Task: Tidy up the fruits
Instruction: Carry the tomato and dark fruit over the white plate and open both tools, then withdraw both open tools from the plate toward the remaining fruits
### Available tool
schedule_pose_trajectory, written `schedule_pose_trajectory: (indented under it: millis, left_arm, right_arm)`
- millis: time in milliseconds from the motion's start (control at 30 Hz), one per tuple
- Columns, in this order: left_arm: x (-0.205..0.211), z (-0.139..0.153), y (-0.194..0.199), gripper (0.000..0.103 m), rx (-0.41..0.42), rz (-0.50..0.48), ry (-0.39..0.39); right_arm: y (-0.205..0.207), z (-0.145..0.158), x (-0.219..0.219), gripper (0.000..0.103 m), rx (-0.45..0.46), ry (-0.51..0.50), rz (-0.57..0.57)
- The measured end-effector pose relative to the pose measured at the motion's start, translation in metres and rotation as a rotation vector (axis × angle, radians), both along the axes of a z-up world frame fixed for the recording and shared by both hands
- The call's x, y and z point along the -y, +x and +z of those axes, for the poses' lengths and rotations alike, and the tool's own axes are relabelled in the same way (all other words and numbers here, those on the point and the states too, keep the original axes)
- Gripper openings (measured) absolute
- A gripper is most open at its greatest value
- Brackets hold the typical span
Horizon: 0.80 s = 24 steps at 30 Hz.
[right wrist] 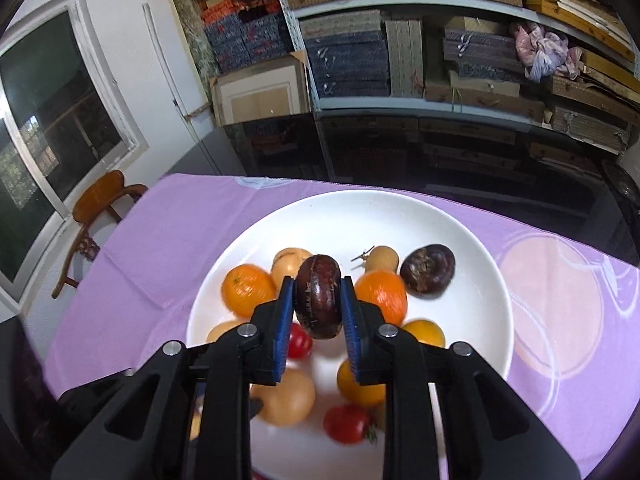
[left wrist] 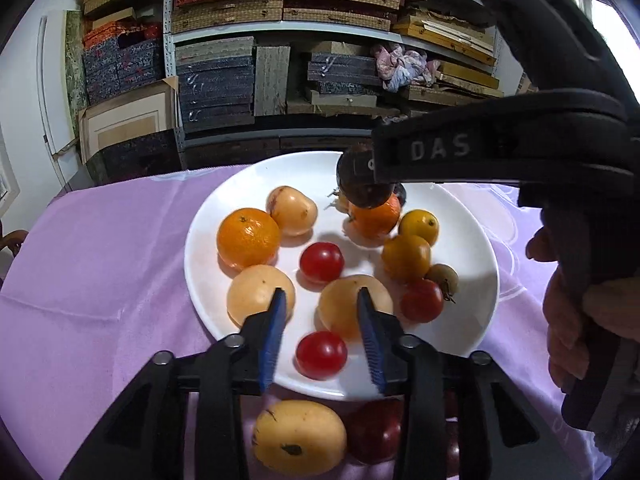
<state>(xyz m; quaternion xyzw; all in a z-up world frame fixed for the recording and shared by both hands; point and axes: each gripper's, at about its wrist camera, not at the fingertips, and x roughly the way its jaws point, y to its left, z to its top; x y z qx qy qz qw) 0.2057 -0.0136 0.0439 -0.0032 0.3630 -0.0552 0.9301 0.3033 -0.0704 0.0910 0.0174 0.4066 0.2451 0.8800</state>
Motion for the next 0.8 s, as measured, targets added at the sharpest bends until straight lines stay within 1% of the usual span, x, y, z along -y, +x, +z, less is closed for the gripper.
schedule_pose_trajectory:
  millis: [67, 100, 133, 167, 233, 300, 333, 367, 400, 500, 533, 567, 600, 633, 667, 700, 733, 767, 800]
  left_arm:
    - [-0.008, -0.002, 0.006, 0.071, 0.005, 0.030, -0.025]
    - [-0.014, -0.004, 0.008, 0.075, -0.006, 0.041, -0.053]
    - [-0.019, -0.005, 0.010, 0.077, -0.018, 0.044, -0.087]
    - [-0.022, -0.005, 0.011, 0.077, -0.018, 0.036, -0.100]
    - [-0.018, -0.005, 0.012, 0.077, -0.011, 0.030, -0.053]
    - [-0.015, -0.005, 0.010, 0.081, 0.003, 0.027, -0.022]
    - [-0.013, -0.006, 0.009, 0.085, 0.006, 0.020, -0.007]
    - [-0.011, -0.006, 0.008, 0.091, 0.008, 0.019, 0.008]
    - [-0.012, -0.006, 0.007, 0.094, 0.010, 0.028, 0.014]
    - [-0.018, -0.004, 0.005, 0.095, 0.018, 0.049, -0.013]
    - [-0.021, -0.004, 0.003, 0.095, 0.019, 0.059, -0.026]
    - [-0.026, -0.002, 0.002, 0.095, 0.021, 0.074, -0.040]
    - [-0.028, 0.001, 0.001, 0.095, 0.024, 0.085, -0.047]
    - [-0.031, 0.003, -0.002, 0.095, 0.028, 0.095, -0.052]
    - [-0.035, 0.007, -0.005, 0.095, 0.035, 0.106, -0.056]
    - [-0.038, 0.011, -0.009, 0.095, 0.041, 0.116, -0.055]
    - [-0.042, 0.015, -0.014, 0.096, 0.048, 0.128, -0.051]
    - [-0.046, 0.019, -0.019, 0.098, 0.053, 0.139, -0.044]
    - [-0.050, 0.020, -0.025, 0.098, 0.053, 0.149, -0.033]
  right_arm:
    - [0.016, -0.007, -0.011, 0.022, -0.018, -0.031, -0.015]
    - [0.023, -0.011, -0.014, 0.022, -0.028, -0.046, -0.025]
    - [0.030, -0.015, -0.017, 0.022, -0.038, -0.056, -0.033]
    - [0.036, -0.019, -0.020, 0.022, -0.047, -0.061, -0.038]
    - [0.046, -0.026, -0.025, 0.022, -0.058, -0.079, -0.043]
    - [0.050, -0.032, -0.031, 0.023, -0.066, -0.094, -0.038]
    - [0.052, -0.033, -0.031, 0.023, -0.058, -0.100, -0.038]
    - [0.053, -0.033, -0.031, 0.023, -0.057, -0.096, -0.043]
    - [0.052, -0.032, -0.029, 0.023, -0.055, -0.074, -0.044]
    - [0.040, -0.016, -0.011, 0.025, -0.018, -0.019, -0.057]
    - [0.026, -0.002, 0.006, 0.029, 0.011, 0.014, -0.061]
    - [0.026, -0.002, 0.006, 0.034, 0.011, 0.014, -0.061]
    - [0.003, 0.014, 0.031, 0.038, 0.052, 0.039, -0.071]
    - [0.003, 0.014, 0.031, 0.047, 0.052, 0.039, -0.071]
    - [-0.010, 0.020, 0.043, 0.060, 0.079, 0.045, -0.082]
    - [-0.025, 0.026, 0.056, 0.067, 0.108, 0.052, -0.097]
    - [-0.044, 0.030, 0.070, 0.079, 0.140, 0.062, -0.113]
    - [-0.063, 0.033, 0.083, 0.085, 0.168, 0.065, -0.127]
    - [-0.079, 0.033, 0.093, 0.087, 0.190, 0.066, -0.137]
